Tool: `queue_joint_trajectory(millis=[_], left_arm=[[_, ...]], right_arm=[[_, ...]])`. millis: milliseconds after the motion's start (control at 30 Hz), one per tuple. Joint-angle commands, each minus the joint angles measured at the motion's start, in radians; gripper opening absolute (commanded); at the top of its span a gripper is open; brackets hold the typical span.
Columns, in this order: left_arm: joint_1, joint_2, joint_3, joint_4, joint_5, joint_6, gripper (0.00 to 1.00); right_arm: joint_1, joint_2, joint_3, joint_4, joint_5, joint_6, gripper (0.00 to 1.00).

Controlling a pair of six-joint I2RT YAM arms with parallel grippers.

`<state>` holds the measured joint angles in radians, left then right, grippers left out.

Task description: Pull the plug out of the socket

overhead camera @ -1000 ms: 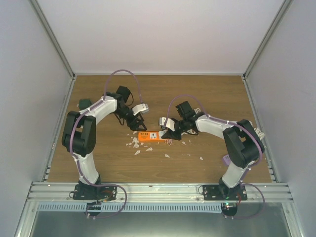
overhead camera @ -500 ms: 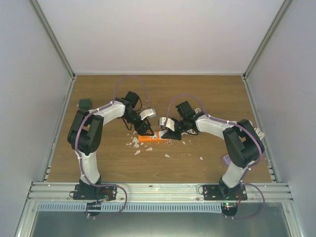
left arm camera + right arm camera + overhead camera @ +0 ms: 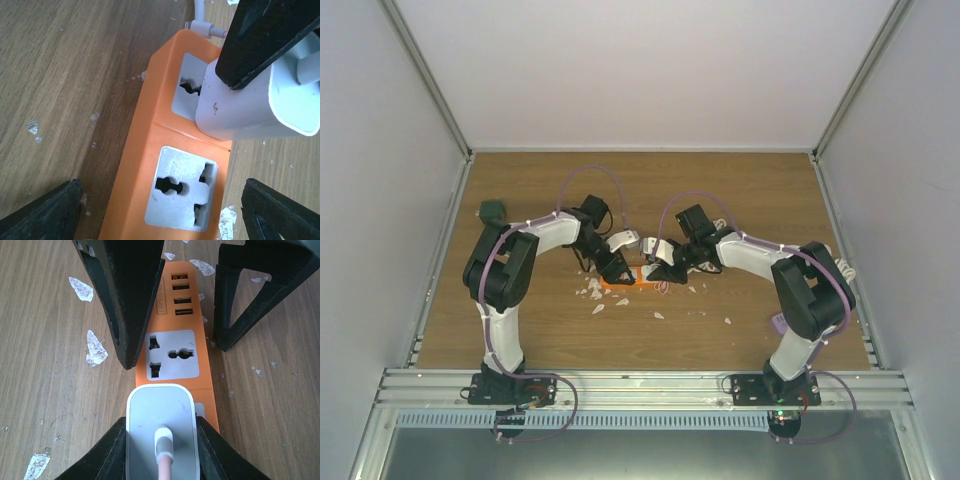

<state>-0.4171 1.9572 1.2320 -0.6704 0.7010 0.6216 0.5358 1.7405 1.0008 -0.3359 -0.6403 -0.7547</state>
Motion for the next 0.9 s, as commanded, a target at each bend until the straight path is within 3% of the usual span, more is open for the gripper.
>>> queue_joint_trajectory(millis=[0, 200, 867], left_arm=[[-0.012, 0.023, -0.031, 0.054, -0.050, -0.018, 0.88], [-0.011, 0.034, -0.046, 0.076, -0.136, -0.014, 0.85], [-0.012, 0.035, -0.086, 0.080, -0.216, 0.007, 0.81]], right_arm=[[0.000, 0.005, 0.013, -0.011, 0.080, -0.017, 0.05], [0.000, 0.002, 0.039, -0.030, 0.053, -0.003, 0.05], [0.000, -0.025, 0.075, -0.052, 0.010, 0.017, 0.04]])
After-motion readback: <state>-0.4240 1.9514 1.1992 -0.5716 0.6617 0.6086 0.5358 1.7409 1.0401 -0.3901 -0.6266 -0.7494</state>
